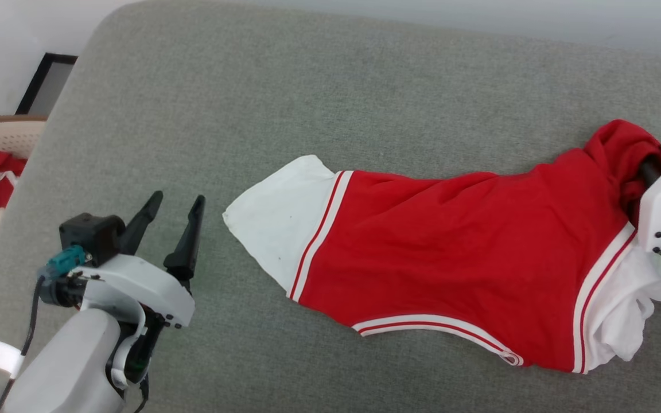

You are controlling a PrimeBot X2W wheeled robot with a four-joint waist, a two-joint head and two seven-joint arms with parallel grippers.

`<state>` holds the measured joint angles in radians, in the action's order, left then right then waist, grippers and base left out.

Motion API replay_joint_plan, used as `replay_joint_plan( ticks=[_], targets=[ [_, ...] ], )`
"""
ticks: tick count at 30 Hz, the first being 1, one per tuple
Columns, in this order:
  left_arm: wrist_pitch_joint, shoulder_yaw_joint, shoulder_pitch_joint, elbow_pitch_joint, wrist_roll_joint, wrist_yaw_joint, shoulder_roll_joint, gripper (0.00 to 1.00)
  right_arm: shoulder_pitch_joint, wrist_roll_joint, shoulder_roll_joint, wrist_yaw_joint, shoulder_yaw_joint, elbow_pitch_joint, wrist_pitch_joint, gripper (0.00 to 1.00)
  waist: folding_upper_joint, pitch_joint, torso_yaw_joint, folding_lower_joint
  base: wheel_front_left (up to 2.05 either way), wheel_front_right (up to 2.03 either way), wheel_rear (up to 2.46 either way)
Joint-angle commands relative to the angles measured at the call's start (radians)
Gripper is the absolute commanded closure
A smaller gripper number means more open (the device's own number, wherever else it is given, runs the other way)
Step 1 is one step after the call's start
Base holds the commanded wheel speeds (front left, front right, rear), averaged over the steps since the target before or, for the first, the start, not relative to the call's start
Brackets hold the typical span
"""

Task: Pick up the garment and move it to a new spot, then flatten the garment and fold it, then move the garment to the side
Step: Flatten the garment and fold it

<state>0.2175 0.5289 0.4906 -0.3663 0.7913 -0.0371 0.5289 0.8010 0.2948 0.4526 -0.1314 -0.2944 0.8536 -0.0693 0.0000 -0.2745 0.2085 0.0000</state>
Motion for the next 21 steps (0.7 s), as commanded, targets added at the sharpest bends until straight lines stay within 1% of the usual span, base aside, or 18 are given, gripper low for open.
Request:
replay_joint_plan(
  ticks=[1,3,6,11,13,14,17,20,21],
  targets=[
    [0.003,0.001,0.006,-0.008,0.000,0.005,0.001,0.00,0.020,0.018,-0.010,0.002,-0.023,0.016,0.011,0.00,0.0000,0.007,-0.009,0.0000,0.00,0.00,0.00],
    [0.003,-0.001,0.005,-0.016,0.005,0.010,0.007,0.00,0.030,0.044,-0.005,0.002,-0.046,0.038,0.017,0.00,0.0000,0.016,-0.020,0.0000,0.00,0.00,0.00],
    [-0.002,-0.004,0.001,-0.022,0.005,0.006,0.017,0.00,0.036,0.078,0.004,0.002,-0.094,0.039,0.032,0.00,0.0000,0.034,-0.041,0.0000,0.00,0.00,0.00],
    [-0.022,-0.007,-0.004,-0.028,0.014,0.012,0.041,0.00,0.002,0.165,0.021,0.002,-0.139,-0.015,0.102,0.00,0.0000,0.065,-0.088,0.0000,0.00,0.00,0.00],
    [-0.028,-0.009,-0.003,-0.031,0.019,0.014,0.050,0.00,-0.005,0.178,0.024,0.002,-0.139,-0.028,0.119,0.00,0.0000,0.070,-0.099,0.0000,0.00,0.00,0.00],
    [-0.034,-0.010,0.001,-0.034,0.021,0.020,0.054,0.00,-0.015,0.182,0.034,0.002,-0.143,-0.043,0.137,0.00,0.0000,0.075,-0.109,0.0000,0.00,0.00,0.00],
    [-0.062,-0.008,0.014,-0.039,0.026,0.028,0.072,0.00,-0.055,0.212,0.035,0.002,-0.142,-0.090,0.189,0.00,0.0000,0.088,-0.144,0.0000,0.00,0.00,0.00],
    [-0.102,0.000,0.026,-0.046,0.030,0.036,0.091,0.00,-0.098,0.230,0.033,0.002,-0.130,-0.143,0.235,0.00,0.0000,0.096,-0.177,0.0000,0.00,0.00,0.00],
    [-0.137,0.003,0.036,-0.057,0.038,0.039,0.101,0.00,-0.133,0.232,0.026,0.002,-0.114,-0.178,0.260,0.00,0.0000,0.101,-0.197,0.0000,0.00,0.00,0.00]
  ],
)
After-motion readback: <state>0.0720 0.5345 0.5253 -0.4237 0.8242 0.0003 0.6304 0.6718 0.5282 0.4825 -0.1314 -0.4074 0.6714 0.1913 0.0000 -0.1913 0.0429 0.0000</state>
